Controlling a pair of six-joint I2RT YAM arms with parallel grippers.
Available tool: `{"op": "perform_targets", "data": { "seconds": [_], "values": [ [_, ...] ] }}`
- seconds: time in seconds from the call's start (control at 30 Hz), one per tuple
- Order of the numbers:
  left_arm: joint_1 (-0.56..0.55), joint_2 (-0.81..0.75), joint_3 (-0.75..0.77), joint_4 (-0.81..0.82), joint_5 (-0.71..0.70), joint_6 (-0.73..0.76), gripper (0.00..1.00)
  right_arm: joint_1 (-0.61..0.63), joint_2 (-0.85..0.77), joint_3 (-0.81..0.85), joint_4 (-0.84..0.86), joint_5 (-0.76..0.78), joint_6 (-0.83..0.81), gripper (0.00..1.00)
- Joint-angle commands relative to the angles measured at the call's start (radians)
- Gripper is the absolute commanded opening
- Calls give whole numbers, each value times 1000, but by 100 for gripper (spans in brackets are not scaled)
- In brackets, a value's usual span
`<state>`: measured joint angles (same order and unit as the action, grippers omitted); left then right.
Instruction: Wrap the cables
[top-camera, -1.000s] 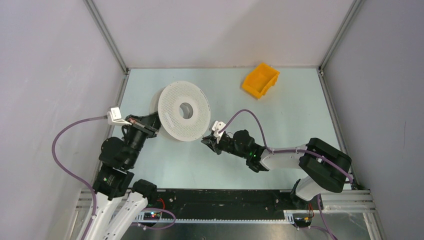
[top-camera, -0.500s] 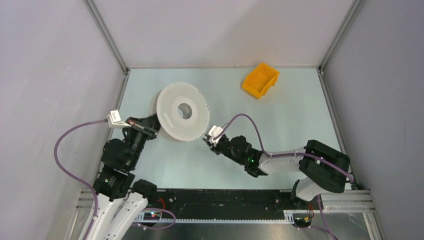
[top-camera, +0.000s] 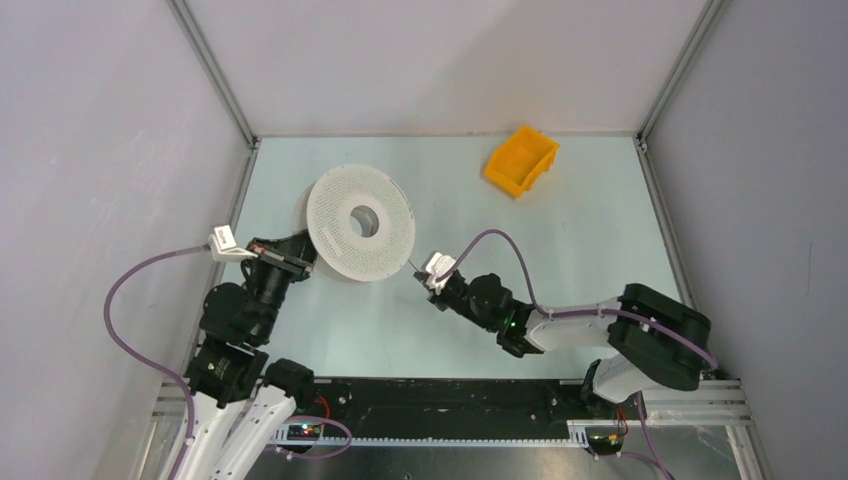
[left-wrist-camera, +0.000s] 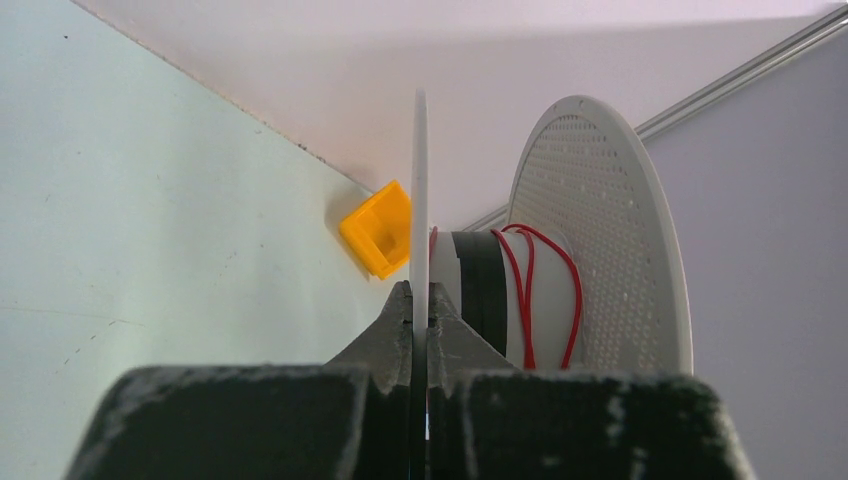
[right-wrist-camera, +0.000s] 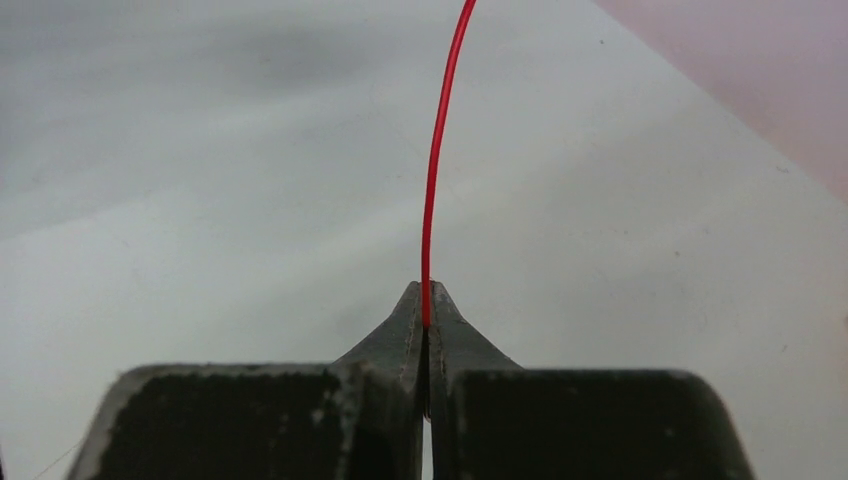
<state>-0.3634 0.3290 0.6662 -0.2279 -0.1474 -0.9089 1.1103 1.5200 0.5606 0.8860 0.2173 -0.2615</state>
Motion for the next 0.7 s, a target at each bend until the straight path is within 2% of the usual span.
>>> {"op": "perform_targets", "data": {
  "seconds": [0.0, 0.03, 0.1, 0.23, 0.33, 0.47, 0.57, 0.67],
  "values": [
    [9, -14, 17, 90, -24, 1, 0, -94, -166, -4, -39, -305, 197, 0],
    [9, -13, 23, 90, -22, 23, 0, -117, -189, -3, -54, -362, 268, 0],
    [9, -14, 26, 91, -24, 46, 0, -184, -241, 0, -78, -594, 371, 0],
    [11, -7, 30, 99, -24, 60, 0, -272, -293, 5, -84, -815, 534, 0],
    [11, 12, 26, 144, 10, 54, 0, -302, -275, 15, -16, -954, 634, 0],
    [12, 32, 9, 195, 56, 23, 0, -314, -220, 18, 201, -1090, 817, 0],
    [13, 36, 3, 201, 62, 8, 0, -351, -121, 19, 472, -1168, 1050, 1],
    [14, 32, 0, 202, 64, -2, 0, -400, -32, 17, 590, -1154, 1219, 11]
  ]
}}
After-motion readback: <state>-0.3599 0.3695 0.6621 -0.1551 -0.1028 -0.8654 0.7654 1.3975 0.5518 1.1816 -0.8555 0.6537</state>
